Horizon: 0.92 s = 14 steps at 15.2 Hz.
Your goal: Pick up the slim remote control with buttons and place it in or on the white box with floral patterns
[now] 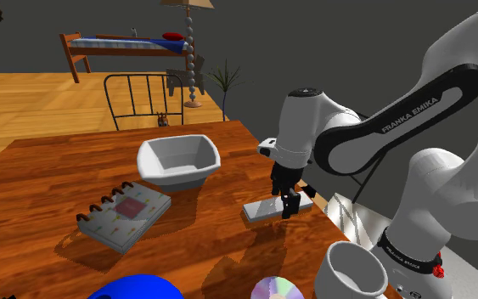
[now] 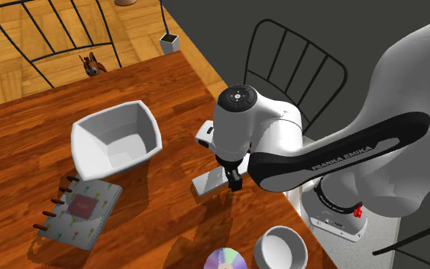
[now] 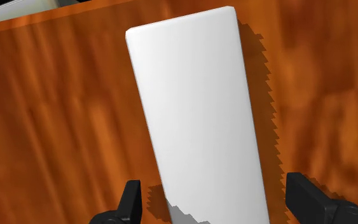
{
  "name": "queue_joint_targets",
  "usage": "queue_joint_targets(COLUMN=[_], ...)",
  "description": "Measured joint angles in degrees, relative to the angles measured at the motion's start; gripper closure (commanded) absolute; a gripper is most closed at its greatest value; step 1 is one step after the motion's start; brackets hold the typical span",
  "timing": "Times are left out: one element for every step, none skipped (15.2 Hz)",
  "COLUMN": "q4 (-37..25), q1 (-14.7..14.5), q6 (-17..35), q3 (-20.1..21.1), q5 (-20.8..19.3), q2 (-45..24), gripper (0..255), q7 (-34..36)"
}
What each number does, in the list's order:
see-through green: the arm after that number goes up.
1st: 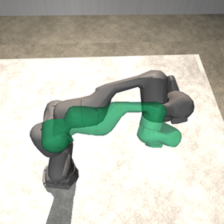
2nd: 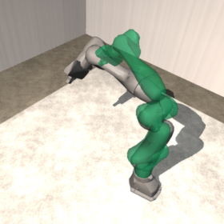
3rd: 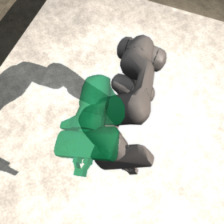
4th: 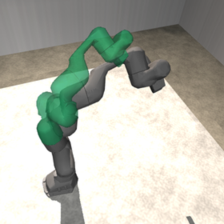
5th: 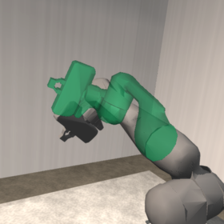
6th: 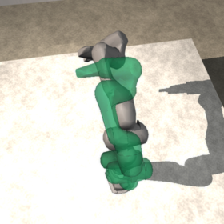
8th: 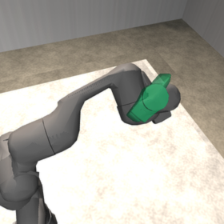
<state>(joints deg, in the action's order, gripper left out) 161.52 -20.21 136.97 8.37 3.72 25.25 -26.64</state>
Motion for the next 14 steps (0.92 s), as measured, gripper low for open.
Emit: queue_joint_targets(q4=[0.0, 0.0, 0.0, 0.0, 0.0, 0.0, 0.0, 0.0, 0.0, 0.0, 0.0, 0.0, 0.0, -0.1], q1=[0.0, 0.0, 0.0, 0.0, 0.0, 0.0, 0.0, 0.0, 0.0, 0.0, 0.0, 0.0, 0.0, 0.0], q6=[0.0, 0.0, 0.0, 0.0, 0.0, 0.0, 0.0, 0.0, 0.0, 0.0, 0.1, 0.1, 0.0, -0.4], q3=[0.0, 0.0, 0.0, 0.0, 0.0, 0.0, 0.0, 0.0, 0.0, 0.0, 0.0, 0.0, 0.0, -0.1], q5=[0.0, 0.0, 0.0, 0.0, 0.0, 0.0, 0.0, 0.0, 0.0, 0.0, 0.0, 0.0, 0.0, 0.0], q2=[0.0, 0.0, 0.0, 0.0, 0.0, 0.0, 0.0, 0.0, 0.0, 0.0, 0.1, 0.1, 0.0, 0.3], gripper=[0, 0, 255, 255, 255, 255, 255, 255, 255, 255, 255, 255, 255, 255], q7=[0.0, 0.0, 0.0, 0.0, 0.0, 0.0, 0.0, 0.0, 0.0, 0.0, 0.0, 0.0, 0.0, -0.1])
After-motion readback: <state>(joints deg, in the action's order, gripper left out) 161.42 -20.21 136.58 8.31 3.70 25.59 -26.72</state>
